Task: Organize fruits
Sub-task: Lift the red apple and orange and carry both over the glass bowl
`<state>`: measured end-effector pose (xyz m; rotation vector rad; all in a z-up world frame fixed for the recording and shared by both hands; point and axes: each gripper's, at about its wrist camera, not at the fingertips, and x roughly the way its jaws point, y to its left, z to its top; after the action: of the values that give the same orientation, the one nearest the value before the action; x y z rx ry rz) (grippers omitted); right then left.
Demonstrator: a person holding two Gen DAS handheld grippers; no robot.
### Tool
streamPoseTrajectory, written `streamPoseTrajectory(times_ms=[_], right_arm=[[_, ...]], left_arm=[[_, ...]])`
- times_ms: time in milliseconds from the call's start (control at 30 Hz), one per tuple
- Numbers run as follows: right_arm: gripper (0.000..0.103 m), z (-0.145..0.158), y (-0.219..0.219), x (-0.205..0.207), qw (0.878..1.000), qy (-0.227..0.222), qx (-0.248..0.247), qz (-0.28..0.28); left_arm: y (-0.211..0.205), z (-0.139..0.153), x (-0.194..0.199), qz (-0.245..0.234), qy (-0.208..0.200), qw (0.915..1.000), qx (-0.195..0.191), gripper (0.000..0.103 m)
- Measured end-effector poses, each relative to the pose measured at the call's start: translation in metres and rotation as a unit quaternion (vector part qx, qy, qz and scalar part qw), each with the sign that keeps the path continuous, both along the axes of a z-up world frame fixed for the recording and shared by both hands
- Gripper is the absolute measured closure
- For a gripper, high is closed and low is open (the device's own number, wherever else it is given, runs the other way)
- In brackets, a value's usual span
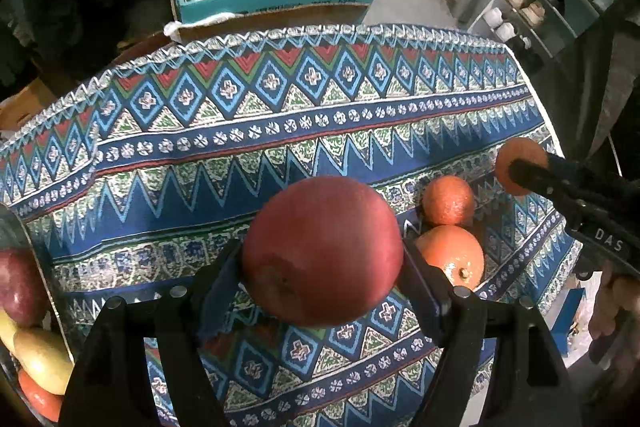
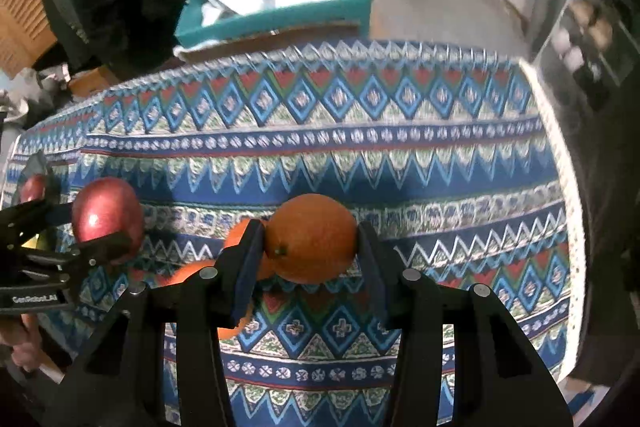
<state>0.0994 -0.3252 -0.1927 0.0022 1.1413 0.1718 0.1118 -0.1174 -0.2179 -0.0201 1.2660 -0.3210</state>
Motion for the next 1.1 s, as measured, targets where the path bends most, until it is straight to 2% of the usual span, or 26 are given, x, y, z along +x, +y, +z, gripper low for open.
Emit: streamPoseTrajectory(times_ms=[233,467,567,1100], right_arm=[[0.057,0.018,0.015,-0.007,1.000,-0.020,0.004,0.016],[0.057,0.003,0.021,-0.005,1.000,0.004,0.015,0.019],[0.057,0.003,0.021,-0.006,1.000,0.004,0.017,0.018],[0.057,0.054,0.054,-0.016,0.996,-0.058,0.025,0.061]], left_arm=[[0.007,0.010,-0.007,0.001,-0.011,0.9999,0.003,0.025],[0.013,-0.015,-0.011,0.000,0.009,0.9994,0.034,0.025],[0.017,-0.019,-0.012,0.006,0.015,0.9993,0.033,0.025],[0.037,0.034,-0.030,0.018,-0.033,0.9993,0.000,0.025]])
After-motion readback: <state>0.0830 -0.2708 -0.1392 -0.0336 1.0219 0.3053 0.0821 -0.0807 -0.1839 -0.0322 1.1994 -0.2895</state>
